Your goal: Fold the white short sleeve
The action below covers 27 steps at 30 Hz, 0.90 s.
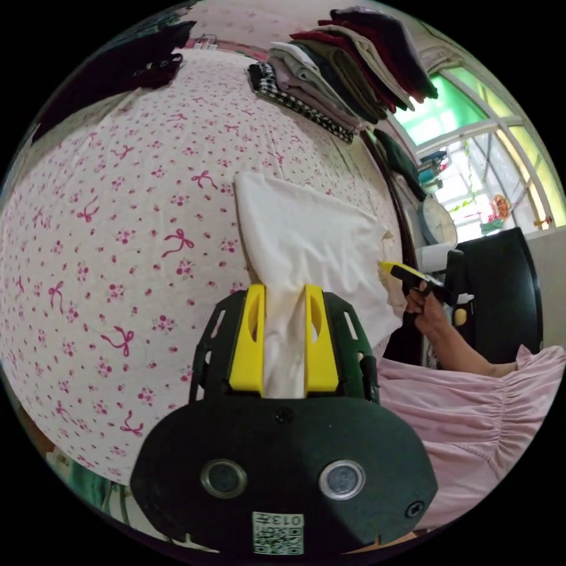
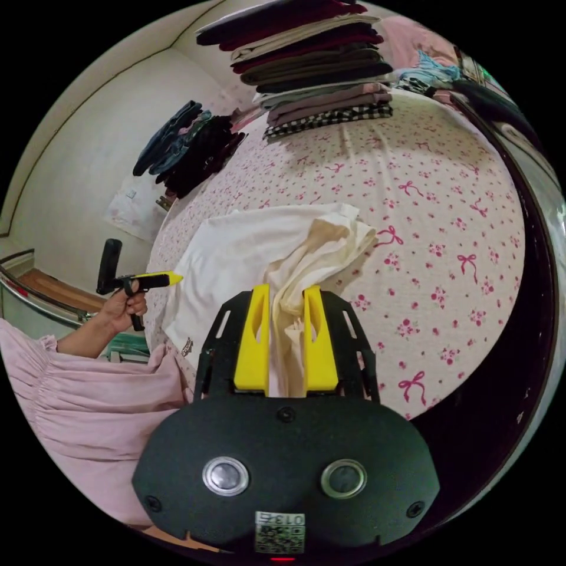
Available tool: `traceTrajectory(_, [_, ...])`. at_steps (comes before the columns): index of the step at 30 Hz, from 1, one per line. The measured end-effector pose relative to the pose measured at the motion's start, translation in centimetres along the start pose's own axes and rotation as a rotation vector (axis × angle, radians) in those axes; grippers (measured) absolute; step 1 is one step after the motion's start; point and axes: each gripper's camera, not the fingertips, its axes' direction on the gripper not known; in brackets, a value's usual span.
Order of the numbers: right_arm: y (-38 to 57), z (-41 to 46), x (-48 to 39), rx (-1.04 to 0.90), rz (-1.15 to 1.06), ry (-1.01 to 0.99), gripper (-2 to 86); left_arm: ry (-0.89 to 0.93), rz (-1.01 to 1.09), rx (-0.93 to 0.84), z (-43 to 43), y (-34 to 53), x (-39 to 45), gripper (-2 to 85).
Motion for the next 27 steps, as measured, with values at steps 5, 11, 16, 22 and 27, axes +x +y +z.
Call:
traceTrajectory(5, [-2.5,2.0,-2.9,-0.008,-0.083,0.002,8.7,0.02,0.017,0.028,-1.4,-1.1,-1.1,7.7])
traceTrajectory(11, [-5.2,5.2,-4.3,-0.014,-0.034,0.019,6.8,0.139,-0.099,0.039,-2.2,-1.7,-5.0,7.2])
traceTrajectory(16, [-7.9,7.5,-7.7,-0.056,-0.079,0.094,2.8,0.044,-0.054,0.035,-4.4,-2.6,-4.5,4.3])
traceTrajectory(22, [-10.4,6.5,-13.4,0.048,-0.222,0.111,1.4,-0.018,0.098,0.146,-10.7,-3.0,-1.4,3.4])
traceTrajectory(27, [-13.9,5.3,-18.9,0.129,-0.336,0.133,1.1,-0.03,0.147,0.252,-16.8,-3.7,-1.2,3.2])
